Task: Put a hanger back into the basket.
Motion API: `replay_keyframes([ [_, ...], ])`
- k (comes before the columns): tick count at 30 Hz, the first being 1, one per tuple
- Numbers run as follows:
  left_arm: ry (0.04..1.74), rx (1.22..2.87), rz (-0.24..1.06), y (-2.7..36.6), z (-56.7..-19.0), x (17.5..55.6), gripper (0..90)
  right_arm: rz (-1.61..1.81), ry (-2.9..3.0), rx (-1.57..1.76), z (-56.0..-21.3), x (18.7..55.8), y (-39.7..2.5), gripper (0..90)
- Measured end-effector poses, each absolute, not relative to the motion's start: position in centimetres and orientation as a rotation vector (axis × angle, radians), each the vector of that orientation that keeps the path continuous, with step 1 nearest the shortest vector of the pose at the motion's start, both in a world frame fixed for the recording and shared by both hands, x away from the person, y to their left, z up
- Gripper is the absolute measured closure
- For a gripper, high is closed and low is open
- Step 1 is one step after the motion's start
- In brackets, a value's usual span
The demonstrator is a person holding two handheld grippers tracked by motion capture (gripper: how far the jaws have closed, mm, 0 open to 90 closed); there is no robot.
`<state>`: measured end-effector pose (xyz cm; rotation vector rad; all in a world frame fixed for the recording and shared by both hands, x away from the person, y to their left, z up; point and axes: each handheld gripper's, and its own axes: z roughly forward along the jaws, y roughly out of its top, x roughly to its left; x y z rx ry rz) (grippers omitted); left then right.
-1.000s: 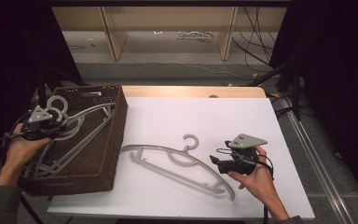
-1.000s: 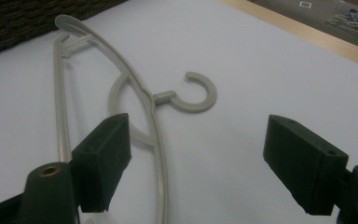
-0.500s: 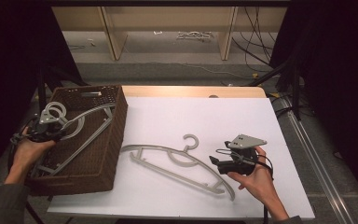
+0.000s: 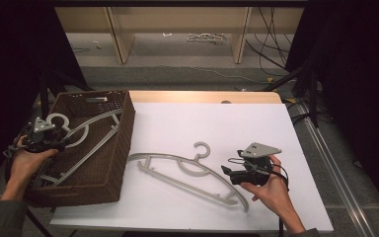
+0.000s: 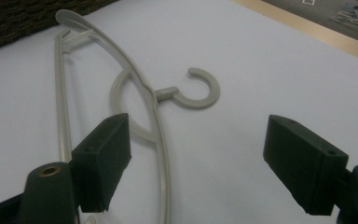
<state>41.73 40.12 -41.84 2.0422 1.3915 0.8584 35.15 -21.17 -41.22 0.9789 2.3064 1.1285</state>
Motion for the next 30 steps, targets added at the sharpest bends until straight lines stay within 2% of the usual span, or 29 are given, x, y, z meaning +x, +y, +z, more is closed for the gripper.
replay_keyframes([
  [2,1.4,2.005,0.873,40.0,-41.2,41.4,41.9,1.129,2.303,0.968,-41.3,35.2,-21.2,24.0],
  [6,1.371,1.937,0.868,39.7,-39.8,40.5,38.1,1.129,2.312,0.968,-41.3,35.2,-21.2,24.0],
  [13,1.315,1.87,0.841,38.7,-38.3,39.1,35.5,1.126,2.317,0.974,-41.4,35.0,-21.0,24.0],
  [25,1.133,1.781,0.675,33.1,-36.8,36.9,28.4,1.13,2.323,0.961,-41.7,35.0,-20.8,23.9],
  [30,1.044,1.745,0.588,29.6,-36.6,36.2,26.2,1.124,2.326,0.968,-41.8,34.9,-20.7,23.7],
])
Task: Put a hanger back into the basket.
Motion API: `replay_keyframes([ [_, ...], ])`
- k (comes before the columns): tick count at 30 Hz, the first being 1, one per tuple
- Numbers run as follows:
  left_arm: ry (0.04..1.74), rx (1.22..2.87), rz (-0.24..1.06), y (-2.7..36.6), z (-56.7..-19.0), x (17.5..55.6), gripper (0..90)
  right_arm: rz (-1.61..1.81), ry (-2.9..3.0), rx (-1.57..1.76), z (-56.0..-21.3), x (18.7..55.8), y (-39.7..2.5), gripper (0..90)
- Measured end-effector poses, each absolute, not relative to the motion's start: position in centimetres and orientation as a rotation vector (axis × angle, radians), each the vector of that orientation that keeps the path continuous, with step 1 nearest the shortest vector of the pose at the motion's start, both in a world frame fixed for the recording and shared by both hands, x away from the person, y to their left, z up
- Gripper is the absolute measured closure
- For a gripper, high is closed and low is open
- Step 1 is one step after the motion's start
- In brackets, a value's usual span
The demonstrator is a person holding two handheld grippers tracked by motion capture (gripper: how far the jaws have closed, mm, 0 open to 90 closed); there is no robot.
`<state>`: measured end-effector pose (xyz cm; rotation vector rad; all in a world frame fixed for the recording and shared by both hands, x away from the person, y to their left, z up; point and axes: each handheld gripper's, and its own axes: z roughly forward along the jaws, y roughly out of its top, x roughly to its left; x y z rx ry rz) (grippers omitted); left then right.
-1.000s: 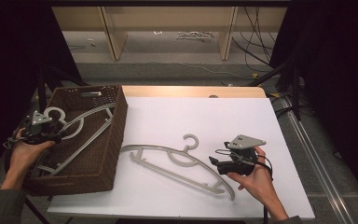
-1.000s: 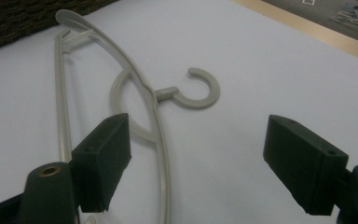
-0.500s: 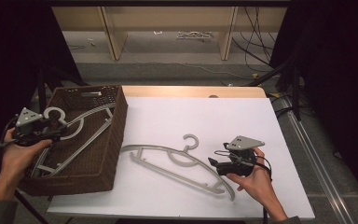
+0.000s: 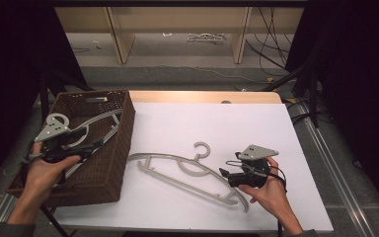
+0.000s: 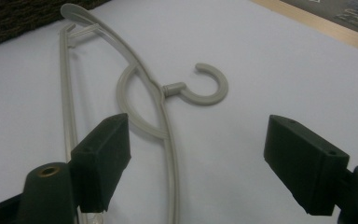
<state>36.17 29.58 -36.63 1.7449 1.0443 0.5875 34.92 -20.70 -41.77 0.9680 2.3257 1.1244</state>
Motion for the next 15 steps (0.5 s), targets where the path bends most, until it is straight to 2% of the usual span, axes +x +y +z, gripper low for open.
replay_keyframes([
  [9,0.911,1.72,0.456,24.2,-37.0,35.4,23.7,1.122,2.342,0.991,-41.8,34.8,-20.6,23.5],
  [15,0.855,1.734,0.419,22.0,-37.4,34.8,22.1,1.125,2.334,0.965,-41.8,34.9,-20.6,23.4],
])
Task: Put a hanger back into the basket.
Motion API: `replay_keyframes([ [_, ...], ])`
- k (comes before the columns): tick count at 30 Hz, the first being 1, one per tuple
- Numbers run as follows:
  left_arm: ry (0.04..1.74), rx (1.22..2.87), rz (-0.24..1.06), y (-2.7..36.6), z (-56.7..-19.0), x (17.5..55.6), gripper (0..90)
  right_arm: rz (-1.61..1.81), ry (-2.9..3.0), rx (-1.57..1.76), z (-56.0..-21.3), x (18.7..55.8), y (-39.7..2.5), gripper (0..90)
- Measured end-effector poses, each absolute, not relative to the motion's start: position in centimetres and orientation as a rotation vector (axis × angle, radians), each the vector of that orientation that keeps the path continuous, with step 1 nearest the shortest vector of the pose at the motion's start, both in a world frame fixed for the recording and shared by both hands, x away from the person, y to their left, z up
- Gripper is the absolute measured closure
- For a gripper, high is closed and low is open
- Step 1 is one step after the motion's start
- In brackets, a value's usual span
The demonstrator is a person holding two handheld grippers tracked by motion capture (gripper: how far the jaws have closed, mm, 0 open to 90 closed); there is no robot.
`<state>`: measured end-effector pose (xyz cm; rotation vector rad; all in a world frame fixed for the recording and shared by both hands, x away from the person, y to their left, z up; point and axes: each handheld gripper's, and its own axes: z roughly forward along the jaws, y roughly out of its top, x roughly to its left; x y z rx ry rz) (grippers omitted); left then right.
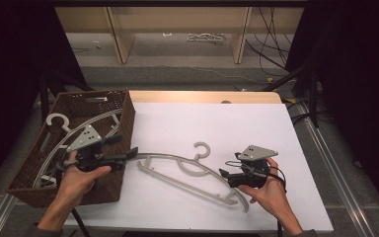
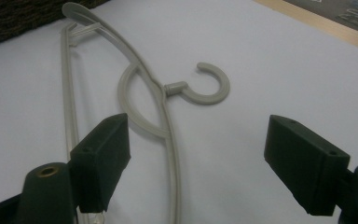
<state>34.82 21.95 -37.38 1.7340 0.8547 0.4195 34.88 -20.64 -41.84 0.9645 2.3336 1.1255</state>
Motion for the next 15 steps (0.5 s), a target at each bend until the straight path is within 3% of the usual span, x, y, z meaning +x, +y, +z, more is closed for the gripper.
replay_keyframes([
  [15,0.752,1.79,0.386,17.5,-40.8,32.3,20.6,1.133,2.355,0.983,-42.2,35.0,-20.5,23.3],
])
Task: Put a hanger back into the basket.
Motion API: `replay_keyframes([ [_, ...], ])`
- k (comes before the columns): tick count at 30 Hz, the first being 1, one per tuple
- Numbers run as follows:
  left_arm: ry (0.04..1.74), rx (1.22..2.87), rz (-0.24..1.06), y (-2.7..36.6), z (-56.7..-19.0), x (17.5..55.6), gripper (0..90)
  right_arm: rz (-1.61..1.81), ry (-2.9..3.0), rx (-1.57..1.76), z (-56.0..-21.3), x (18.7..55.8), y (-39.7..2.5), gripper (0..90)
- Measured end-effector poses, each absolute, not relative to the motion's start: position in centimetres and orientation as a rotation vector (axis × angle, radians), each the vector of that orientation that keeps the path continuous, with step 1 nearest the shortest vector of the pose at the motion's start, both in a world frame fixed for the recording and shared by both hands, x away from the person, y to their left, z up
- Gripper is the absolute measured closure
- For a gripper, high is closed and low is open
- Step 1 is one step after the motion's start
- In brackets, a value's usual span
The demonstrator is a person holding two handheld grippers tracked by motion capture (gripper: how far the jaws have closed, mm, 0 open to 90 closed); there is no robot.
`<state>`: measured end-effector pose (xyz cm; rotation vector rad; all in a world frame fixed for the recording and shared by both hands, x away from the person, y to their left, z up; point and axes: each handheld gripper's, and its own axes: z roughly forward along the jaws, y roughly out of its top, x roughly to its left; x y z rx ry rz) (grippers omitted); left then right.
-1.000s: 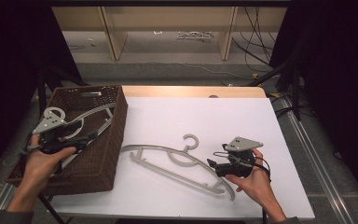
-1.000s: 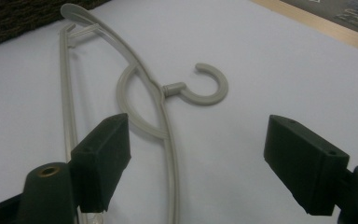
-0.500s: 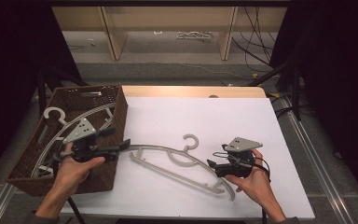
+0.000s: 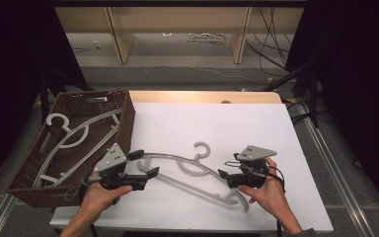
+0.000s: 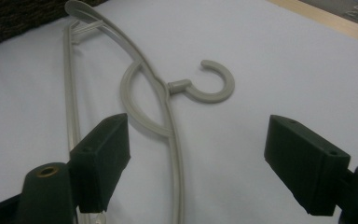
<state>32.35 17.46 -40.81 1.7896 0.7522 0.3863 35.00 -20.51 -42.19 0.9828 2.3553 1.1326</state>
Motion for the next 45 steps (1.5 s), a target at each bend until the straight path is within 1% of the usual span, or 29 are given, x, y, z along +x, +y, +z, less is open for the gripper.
replay_keyframes([
  [3,0.724,1.788,0.381,17.3,-41.3,32.0,19.8,1.138,2.344,0.962,-42.3,35.3,-20.8,23.1],
  [9,0.725,1.785,0.392,16.8,-42.3,31.3,18.7,1.134,2.344,0.966,-42.4,35.1,-20.7,22.7],
  [14,0.722,1.81,0.351,16.2,-43.9,30.0,16.6,1.118,2.366,0.957,-42.7,34.9,-20.3,22.9],
  [18,0.68,1.818,0.367,15.9,-43.7,30.0,16.4,1.11,2.389,0.939,-43.1,34.8,-20.3,23.9],
  [25,0.668,1.815,0.382,16.1,-43.9,29.9,16.2,1.056,2.418,0.924,-43.5,35.1,-19.8,24.9],
  [28,0.699,1.807,0.382,16.2,-43.9,29.8,16.1,1.019,2.466,0.925,-44.0,35.7,-19.1,25.6],
  [33,0.697,1.806,0.396,16.3,-43.9,30.0,16.1,0.956,2.538,0.898,-45.2,37.0,-18.4,28.1],
  [34,0.703,1.809,0.394,16.2,-44.0,30.0,16.2,0.925,2.573,0.89,-45.6,37.6,-18.2,30.2],
  [37,0.706,1.814,0.382,16.2,-44.1,30.0,16.2,0.879,2.616,0.927,-45.8,37.8,-18.0,30.4],
  [41,0.726,1.82,0.38,16.2,-44.3,30.0,16.2,0.845,2.652,0.941,-45.9,38.4,-17.6,37.2],
  [43,0.729,1.819,0.379,16.2,-44.3,30.0,16.3,0.839,2.654,0.933,-45.9,38.6,-17.6,38.2],
  [44,0.719,1.823,0.385,16.3,-44.3,30.0,16.4,0.824,2.677,0.928,-46.1,38.9,-17.4,41.5],
  [45,0.714,1.823,0.385,16.3,-44.3,30.0,16.5,0.813,2.672,0.925,-46.3,39.0,-17.2,42.4],
])
